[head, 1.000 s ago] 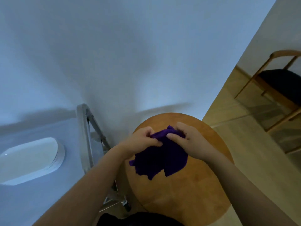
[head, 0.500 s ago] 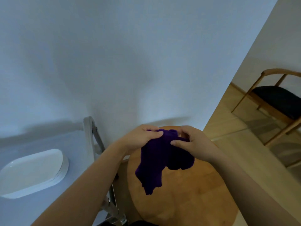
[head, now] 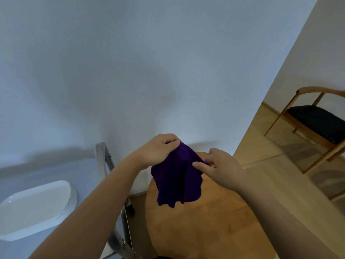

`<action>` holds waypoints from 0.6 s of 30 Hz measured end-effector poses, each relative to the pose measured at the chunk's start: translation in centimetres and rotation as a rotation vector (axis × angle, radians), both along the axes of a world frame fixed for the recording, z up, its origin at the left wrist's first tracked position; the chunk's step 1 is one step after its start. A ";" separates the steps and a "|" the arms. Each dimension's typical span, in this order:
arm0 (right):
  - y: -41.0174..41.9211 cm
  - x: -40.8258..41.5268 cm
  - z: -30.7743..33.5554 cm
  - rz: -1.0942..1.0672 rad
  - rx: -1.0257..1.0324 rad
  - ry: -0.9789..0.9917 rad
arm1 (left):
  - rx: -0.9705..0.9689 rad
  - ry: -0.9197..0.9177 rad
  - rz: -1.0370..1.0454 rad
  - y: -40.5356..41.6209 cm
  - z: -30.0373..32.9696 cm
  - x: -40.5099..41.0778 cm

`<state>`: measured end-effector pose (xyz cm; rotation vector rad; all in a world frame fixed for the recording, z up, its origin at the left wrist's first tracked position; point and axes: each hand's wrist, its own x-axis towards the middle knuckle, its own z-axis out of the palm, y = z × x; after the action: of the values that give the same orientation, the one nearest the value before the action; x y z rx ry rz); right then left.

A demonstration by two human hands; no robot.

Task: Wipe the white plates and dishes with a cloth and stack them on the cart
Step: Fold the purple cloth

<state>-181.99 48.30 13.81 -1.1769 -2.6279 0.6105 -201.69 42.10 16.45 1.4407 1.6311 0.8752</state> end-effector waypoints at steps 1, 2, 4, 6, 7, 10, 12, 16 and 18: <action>0.0 -0.2 -0.2 -0.001 0.058 0.042 | 0.007 -0.002 0.000 0.1 0.0 0.1; -0.2 -0.4 -0.3 0.004 0.061 0.118 | 0.018 -0.005 -0.003 0.2 0.1 0.3; -0.9 -1.0 -0.5 0.014 -0.076 0.305 | 0.047 -0.025 0.001 0.5 0.2 0.7; -2.0 -1.6 -1.0 0.036 -0.216 0.435 | 0.073 -0.096 0.022 0.7 0.4 1.0; -2.3 -2.0 -1.5 0.041 -0.261 0.472 | 0.081 -0.147 0.031 0.8 0.5 1.1; -2.4 -2.6 -2.6 0.049 -0.352 0.553 | 0.063 -0.260 0.017 0.8 0.7 1.1; -2.2 -2.6 -2.6 0.052 -0.383 0.581 | 0.039 -0.310 0.008 0.7 0.7 1.0; -2.6 -2.2 -1.7 0.062 -0.379 0.573 | 0.025 -0.353 0.100 0.7 0.4 0.7; -2.9 -1.7 -1.1 0.049 -0.291 0.557 | 0.017 -0.323 0.187 0.7 0.0 0.6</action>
<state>-183.65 45.40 12.71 -0.8445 -2.1435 1.1686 -201.14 42.82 16.44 1.1013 1.5290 1.1648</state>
